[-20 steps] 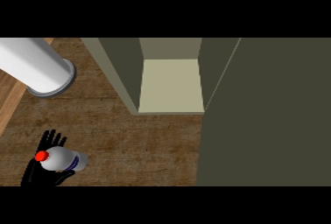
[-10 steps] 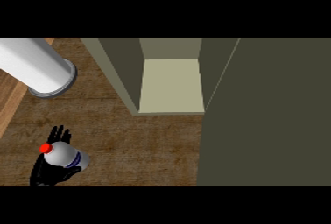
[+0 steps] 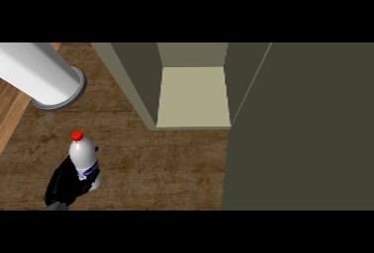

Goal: Pick up the bottled water, place it into the cabinet and close the cabinet

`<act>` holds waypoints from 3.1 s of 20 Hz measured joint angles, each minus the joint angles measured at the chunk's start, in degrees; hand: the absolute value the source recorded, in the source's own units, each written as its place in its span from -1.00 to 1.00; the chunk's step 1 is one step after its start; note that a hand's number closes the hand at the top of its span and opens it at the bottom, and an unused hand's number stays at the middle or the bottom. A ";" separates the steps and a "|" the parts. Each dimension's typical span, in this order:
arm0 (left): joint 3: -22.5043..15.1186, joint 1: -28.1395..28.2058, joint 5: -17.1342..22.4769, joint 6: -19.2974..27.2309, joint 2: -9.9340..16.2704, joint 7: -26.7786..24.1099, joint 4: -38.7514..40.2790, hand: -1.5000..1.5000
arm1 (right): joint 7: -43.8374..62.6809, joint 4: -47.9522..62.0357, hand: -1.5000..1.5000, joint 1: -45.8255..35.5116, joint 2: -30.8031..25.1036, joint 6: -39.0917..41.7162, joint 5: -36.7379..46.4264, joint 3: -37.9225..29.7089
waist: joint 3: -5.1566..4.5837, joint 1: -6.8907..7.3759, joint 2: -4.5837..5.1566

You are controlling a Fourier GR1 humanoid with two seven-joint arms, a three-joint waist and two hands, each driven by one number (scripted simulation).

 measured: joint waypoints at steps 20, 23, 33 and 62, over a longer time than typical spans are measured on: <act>-1.36 -4.70 2.78 0.57 -2.45 0.28 0.53 1.00 | -2.79 3.12 -1.00 0.12 -0.31 0.32 0.85 0.01 | -0.48 -0.08 0.20; -1.40 -5.22 4.44 0.02 -3.06 2.84 -1.09 1.00 | -3.52 3.13 -1.00 0.32 -0.52 0.55 1.33 0.02 | -0.47 0.06 0.15; -4.93 -0.01 9.30 1.17 -6.59 13.65 -18.44 1.00 | -2.24 2.31 -1.00 -0.11 0.22 -1.37 2.64 2.85 | -0.41 0.62 -0.02; -30.05 -5.73 7.53 46.40 -9.41 25.93 -46.55 1.00 | -2.22 5.08 -1.00 -3.16 -0.31 -1.94 1.07 3.83 | -0.77 0.32 0.00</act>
